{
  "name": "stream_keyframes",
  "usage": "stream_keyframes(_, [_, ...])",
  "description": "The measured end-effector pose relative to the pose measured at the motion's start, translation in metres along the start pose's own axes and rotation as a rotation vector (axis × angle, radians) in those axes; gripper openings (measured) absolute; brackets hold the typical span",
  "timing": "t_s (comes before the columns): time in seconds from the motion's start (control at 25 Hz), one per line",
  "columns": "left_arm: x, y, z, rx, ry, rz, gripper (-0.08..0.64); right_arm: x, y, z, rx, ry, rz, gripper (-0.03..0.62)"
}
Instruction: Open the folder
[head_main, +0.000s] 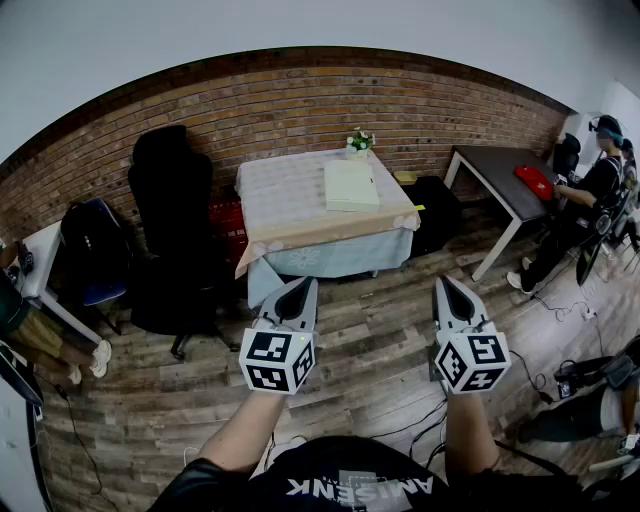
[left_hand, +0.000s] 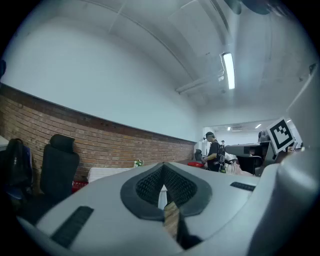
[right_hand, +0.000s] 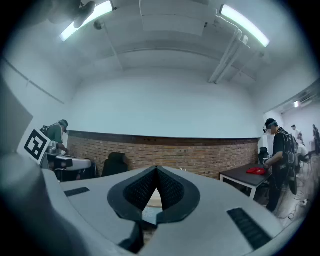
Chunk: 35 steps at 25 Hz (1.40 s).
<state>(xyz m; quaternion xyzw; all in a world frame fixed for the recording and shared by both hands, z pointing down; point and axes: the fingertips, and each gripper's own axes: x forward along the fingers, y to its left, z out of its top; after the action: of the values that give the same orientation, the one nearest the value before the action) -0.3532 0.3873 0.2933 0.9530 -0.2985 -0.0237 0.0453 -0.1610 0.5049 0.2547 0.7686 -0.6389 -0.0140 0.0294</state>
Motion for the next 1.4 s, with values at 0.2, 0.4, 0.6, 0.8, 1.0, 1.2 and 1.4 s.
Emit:
stream_keyframes(0.2, [0.0, 0.001, -0.002, 0.019, 0.014, -0.006, 0.011, 0.001, 0.006, 0.0, -0.003, -0.002, 0.004, 0.04])
stream_keyframes(0.4, [0.002, 0.009, -0.002, 0.02, 0.019, -0.015, 0.011, 0.007, 0.011, -0.001, 0.02, -0.001, -0.006, 0.04])
stream_keyframes(0.6, [0.002, 0.021, -0.001, 0.015, 0.01, -0.027, 0.011, 0.014, 0.018, 0.002, 0.047, -0.013, -0.024, 0.041])
stream_keyframes(0.8, [0.001, 0.034, -0.008, 0.008, 0.015, -0.043, 0.011, 0.021, 0.03, -0.005, 0.042, 0.003, -0.036, 0.041])
stream_keyframes(1.0, [0.002, 0.05, -0.014, 0.002, 0.025, -0.058, 0.011, 0.032, 0.047, -0.012, 0.04, 0.023, -0.03, 0.041])
stream_keyframes(1.2, [0.024, 0.059, -0.019, 0.007, 0.034, -0.05, 0.012, 0.058, 0.039, -0.015, 0.043, 0.03, -0.003, 0.041])
stream_keyframes(1.4, [0.062, 0.077, -0.021, 0.009, 0.046, -0.018, 0.012, 0.101, 0.023, -0.016, 0.049, 0.02, 0.032, 0.042])
